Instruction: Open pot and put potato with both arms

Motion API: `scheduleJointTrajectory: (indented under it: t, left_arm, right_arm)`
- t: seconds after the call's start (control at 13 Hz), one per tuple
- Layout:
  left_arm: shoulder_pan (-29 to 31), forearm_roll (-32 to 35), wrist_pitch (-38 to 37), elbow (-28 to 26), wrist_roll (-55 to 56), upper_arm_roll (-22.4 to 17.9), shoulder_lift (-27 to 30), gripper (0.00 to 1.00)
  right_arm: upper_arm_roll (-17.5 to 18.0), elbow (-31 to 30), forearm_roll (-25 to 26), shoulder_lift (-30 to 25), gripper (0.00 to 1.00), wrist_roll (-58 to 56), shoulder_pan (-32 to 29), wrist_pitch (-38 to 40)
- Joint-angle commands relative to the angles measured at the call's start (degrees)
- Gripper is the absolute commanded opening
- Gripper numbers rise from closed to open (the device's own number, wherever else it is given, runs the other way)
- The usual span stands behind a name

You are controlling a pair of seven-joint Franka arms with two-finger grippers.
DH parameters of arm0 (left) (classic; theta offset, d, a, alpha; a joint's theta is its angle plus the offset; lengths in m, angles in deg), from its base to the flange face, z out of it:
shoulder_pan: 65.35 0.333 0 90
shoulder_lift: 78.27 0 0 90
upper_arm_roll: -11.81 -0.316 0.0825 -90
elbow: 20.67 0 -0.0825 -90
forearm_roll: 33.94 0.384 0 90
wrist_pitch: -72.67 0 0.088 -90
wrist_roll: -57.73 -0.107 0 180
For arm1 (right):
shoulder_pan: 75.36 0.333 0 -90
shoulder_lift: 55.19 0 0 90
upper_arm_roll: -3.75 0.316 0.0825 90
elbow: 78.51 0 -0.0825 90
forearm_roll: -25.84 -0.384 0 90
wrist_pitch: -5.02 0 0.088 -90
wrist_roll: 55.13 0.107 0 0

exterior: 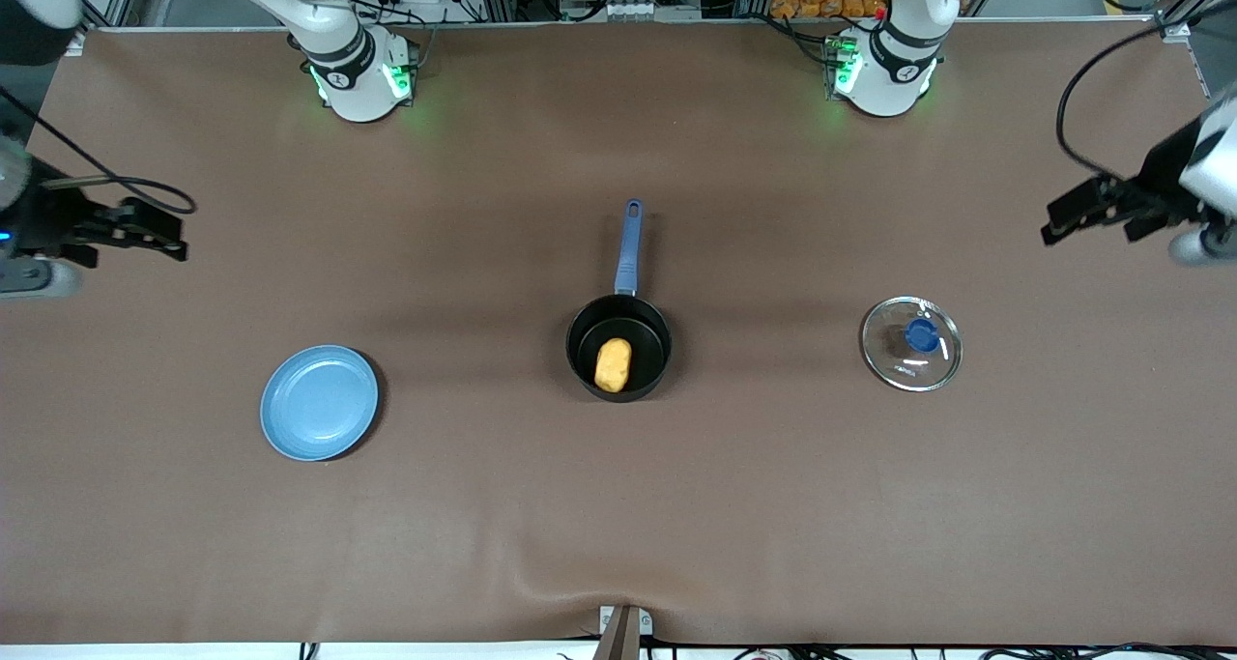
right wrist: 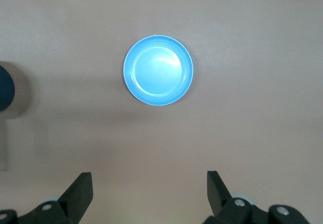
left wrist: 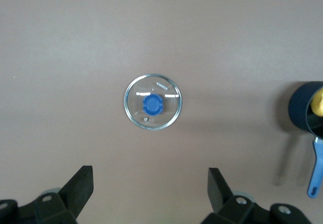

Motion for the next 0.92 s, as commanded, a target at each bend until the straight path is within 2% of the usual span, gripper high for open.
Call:
scheduleJointTrajectory:
  t: [0.0,0.23,0.46,0.62,0.77,0.85]
  left_arm:
    - [-0.9,-0.9,-2.1,-3.1,1.0,-1.2,4.8,1.00]
    - [-2.3,-0.6,-5.8,-2.5,3.2,-2.3,5.8,1.00]
    - [-2.3,-0.1,-6.7,-2.6,2.7,-1.7,7.1,1.00]
    - [-2.2,1.0,-6.6,-2.7,2.2,-1.7,7.7,1.00]
    - [-2.3,2.9,-4.6,-3.1,2.1,-1.5,7.9,1.00]
    - [-2.3,3.0,-4.4,-3.1,2.1,-1.5,8.0,1.00]
  right_arm:
    - [0.9,-0.8,-1.5,-0.4,1.00,-1.0,-2.0,-0.6]
    - [0.9,-0.8,-1.3,-0.4,1.00,-1.0,-1.9,-0.5]
    - [0.8,-1.4,-1.4,-0.9,1.00,-1.0,-3.2,-0.5]
    - [0.8,-6.4,-1.2,-4.4,1.00,-0.2,-2.6,-2.8]
    - [0.8,-14.9,-1.3,-9.8,1.00,-0.1,-2.8,-9.8]
    - [0.8,-15.3,-1.3,-10.0,1.00,0.2,-2.7,-10.2]
